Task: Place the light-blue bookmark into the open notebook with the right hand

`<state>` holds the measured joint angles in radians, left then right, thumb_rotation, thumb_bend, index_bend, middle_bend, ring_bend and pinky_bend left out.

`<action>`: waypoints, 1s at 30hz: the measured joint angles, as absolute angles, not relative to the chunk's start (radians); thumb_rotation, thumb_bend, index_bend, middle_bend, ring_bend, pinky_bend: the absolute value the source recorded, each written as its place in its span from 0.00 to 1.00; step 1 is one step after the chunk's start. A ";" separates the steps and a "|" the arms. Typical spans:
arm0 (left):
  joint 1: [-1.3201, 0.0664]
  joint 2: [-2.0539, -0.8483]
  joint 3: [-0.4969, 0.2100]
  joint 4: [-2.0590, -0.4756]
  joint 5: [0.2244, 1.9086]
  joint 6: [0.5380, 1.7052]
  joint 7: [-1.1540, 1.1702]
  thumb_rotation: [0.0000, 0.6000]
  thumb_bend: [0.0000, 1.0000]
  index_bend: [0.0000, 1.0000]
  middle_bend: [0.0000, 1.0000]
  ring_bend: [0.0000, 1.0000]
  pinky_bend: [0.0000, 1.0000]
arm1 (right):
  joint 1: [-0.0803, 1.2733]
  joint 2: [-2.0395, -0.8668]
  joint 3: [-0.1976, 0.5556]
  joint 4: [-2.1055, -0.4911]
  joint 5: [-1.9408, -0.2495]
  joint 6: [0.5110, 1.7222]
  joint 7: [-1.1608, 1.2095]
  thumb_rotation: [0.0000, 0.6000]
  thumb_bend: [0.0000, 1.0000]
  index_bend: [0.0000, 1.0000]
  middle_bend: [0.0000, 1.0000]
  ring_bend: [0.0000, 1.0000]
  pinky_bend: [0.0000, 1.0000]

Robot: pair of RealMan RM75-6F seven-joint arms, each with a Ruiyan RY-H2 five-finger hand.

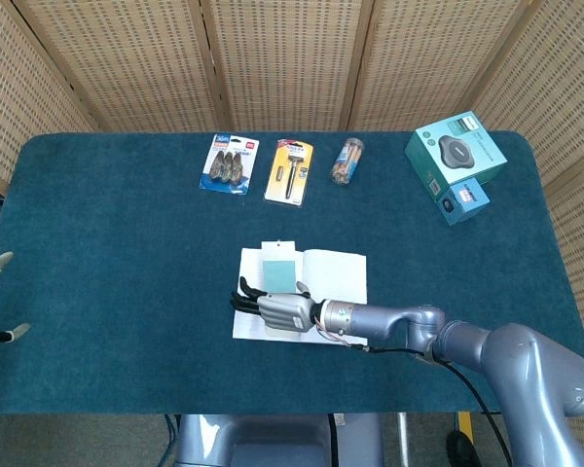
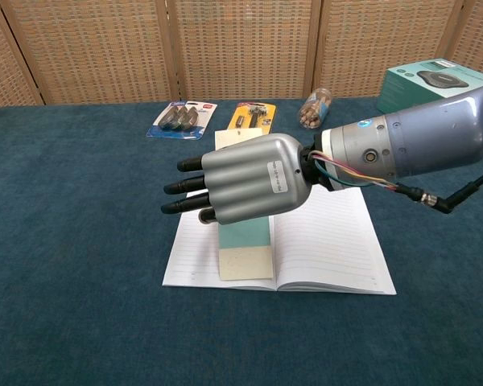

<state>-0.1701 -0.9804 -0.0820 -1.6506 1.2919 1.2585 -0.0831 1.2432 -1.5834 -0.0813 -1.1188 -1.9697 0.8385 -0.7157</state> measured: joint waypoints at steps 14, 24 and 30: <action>-0.168 -0.978 -0.079 -1.653 1.301 1.263 -0.092 1.00 0.00 0.00 0.00 0.00 0.00 | 1.190 -1.570 -0.070 -1.105 -1.952 0.893 -0.735 1.00 0.39 0.04 0.00 0.00 0.16; -0.166 -0.976 -0.076 -1.654 1.314 1.270 -0.099 1.00 0.00 0.00 0.00 0.00 0.00 | 1.111 -1.536 -0.012 -1.226 -1.759 0.921 -0.449 1.00 1.00 0.06 0.00 0.00 0.16; -0.168 -0.977 -0.075 -1.659 1.313 1.268 -0.089 1.00 0.00 0.00 0.00 0.00 0.00 | 1.082 -1.511 0.028 -1.319 -1.600 0.862 -0.322 1.00 1.00 0.10 0.01 0.00 0.16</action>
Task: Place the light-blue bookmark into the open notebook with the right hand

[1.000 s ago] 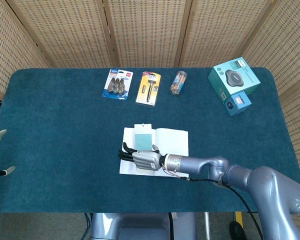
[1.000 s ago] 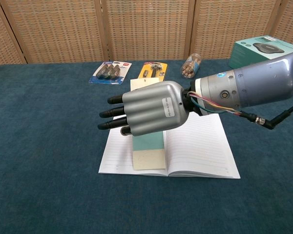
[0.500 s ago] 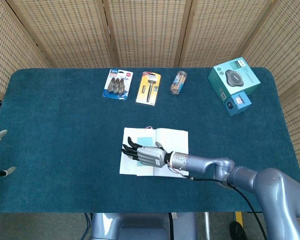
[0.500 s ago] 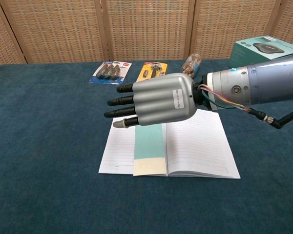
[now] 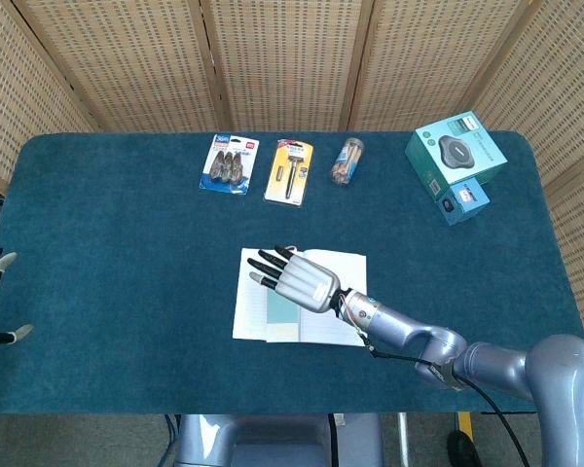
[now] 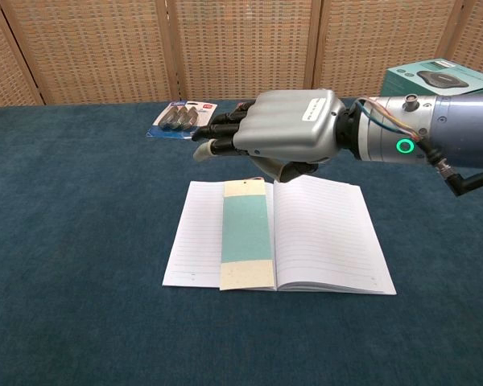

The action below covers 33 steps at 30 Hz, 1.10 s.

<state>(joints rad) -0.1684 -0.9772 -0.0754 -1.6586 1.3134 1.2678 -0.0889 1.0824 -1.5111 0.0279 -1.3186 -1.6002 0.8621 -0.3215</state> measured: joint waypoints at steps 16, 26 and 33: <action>-0.177 -0.982 -0.076 -1.658 1.302 1.252 -0.077 1.00 0.00 0.00 0.00 0.00 0.00 | 1.079 -1.582 0.084 -1.298 -1.421 0.728 -0.538 1.00 1.00 0.19 0.08 0.00 0.16; -0.180 -0.984 -0.074 -1.657 1.303 1.248 -0.074 1.00 0.00 0.00 0.00 0.00 0.00 | 1.083 -1.619 0.071 -1.255 -1.334 0.664 -0.653 1.00 1.00 0.19 0.08 0.00 0.16; -0.182 -0.984 -0.074 -1.658 1.299 1.245 -0.072 1.00 0.00 0.00 0.00 0.00 0.00 | 1.086 -1.633 0.059 -1.261 -1.272 0.648 -0.730 1.00 1.00 0.19 0.09 0.00 0.16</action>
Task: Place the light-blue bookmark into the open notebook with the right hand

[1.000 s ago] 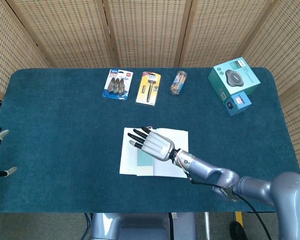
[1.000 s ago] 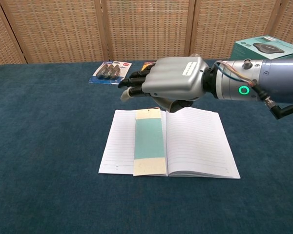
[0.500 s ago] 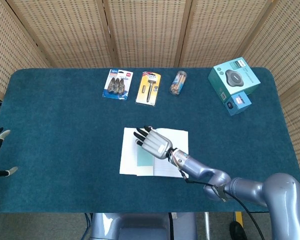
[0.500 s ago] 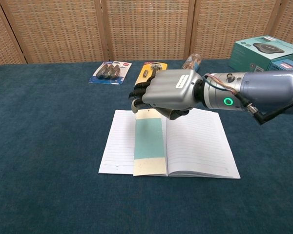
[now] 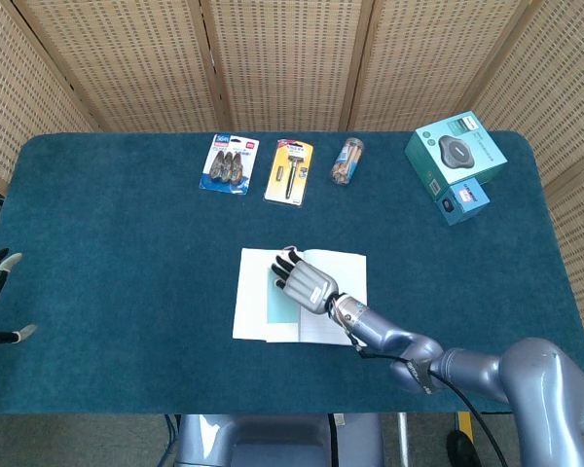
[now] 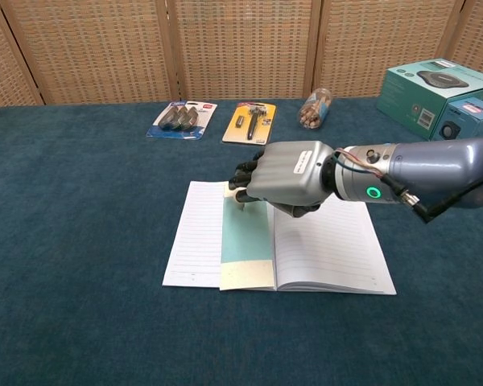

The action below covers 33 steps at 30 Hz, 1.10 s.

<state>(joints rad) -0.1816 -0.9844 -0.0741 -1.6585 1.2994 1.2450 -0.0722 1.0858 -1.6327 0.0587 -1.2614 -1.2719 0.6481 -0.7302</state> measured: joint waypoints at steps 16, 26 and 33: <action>-0.184 -0.987 -0.072 -1.660 1.298 1.244 -0.062 1.00 0.00 0.00 0.00 0.00 0.00 | 1.084 -1.630 0.034 -1.274 -1.142 0.657 -0.866 1.00 1.00 0.24 0.14 0.00 0.16; -0.185 -0.987 -0.071 -1.662 1.300 1.245 -0.060 1.00 0.00 0.00 0.00 0.00 0.00 | 1.084 -1.627 0.019 -1.312 -1.027 0.706 -0.974 1.00 1.00 0.25 0.15 0.00 0.16; -0.185 -0.988 -0.071 -1.662 1.301 1.246 -0.061 1.00 0.00 0.00 0.00 0.00 0.00 | 1.096 -1.626 0.002 -1.344 -0.976 0.735 -1.021 1.00 1.00 0.25 0.15 0.00 0.16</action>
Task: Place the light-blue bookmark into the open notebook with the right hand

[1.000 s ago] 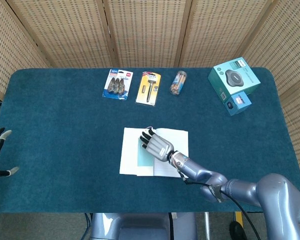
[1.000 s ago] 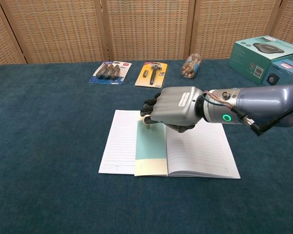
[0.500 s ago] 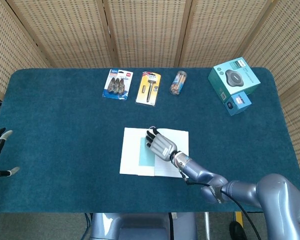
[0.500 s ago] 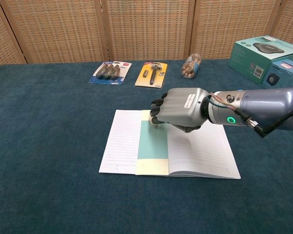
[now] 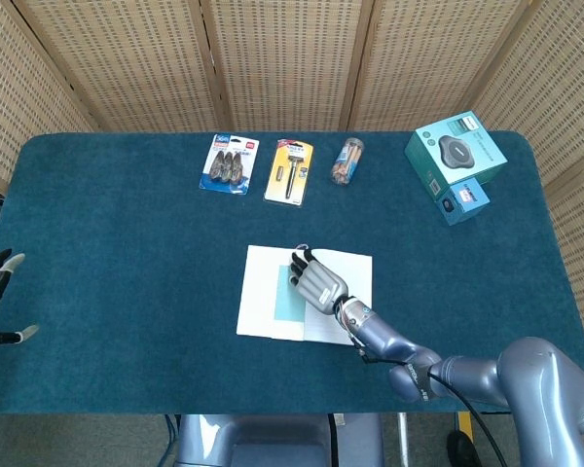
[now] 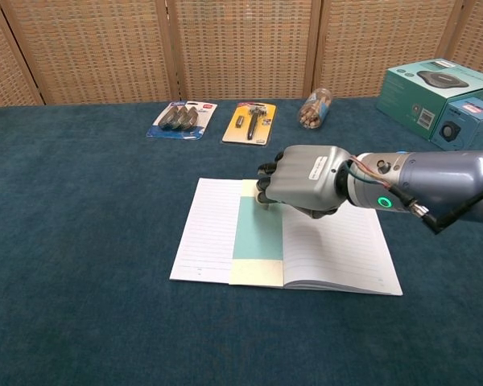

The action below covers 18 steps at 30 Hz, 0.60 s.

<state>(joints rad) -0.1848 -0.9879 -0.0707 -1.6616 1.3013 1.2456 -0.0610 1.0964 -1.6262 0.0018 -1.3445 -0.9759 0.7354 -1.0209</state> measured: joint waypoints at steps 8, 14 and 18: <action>-0.184 -0.987 -0.071 -1.661 1.302 1.247 -0.066 1.00 0.00 0.00 0.00 0.00 0.00 | 1.103 -1.628 -0.006 -1.362 -0.981 0.763 -1.020 1.00 1.00 0.25 0.15 0.00 0.16; -0.185 -0.987 -0.070 -1.661 1.303 1.245 -0.066 1.00 0.00 0.00 0.00 0.00 0.00 | 1.096 -1.610 -0.005 -1.384 -1.018 0.783 -0.979 1.00 1.00 0.25 0.15 0.00 0.16; -0.185 -0.987 -0.070 -1.661 1.303 1.246 -0.065 1.00 0.00 0.00 0.00 0.00 0.00 | 1.089 -1.586 -0.011 -1.416 -1.059 0.788 -0.939 1.00 1.00 0.25 0.15 0.00 0.16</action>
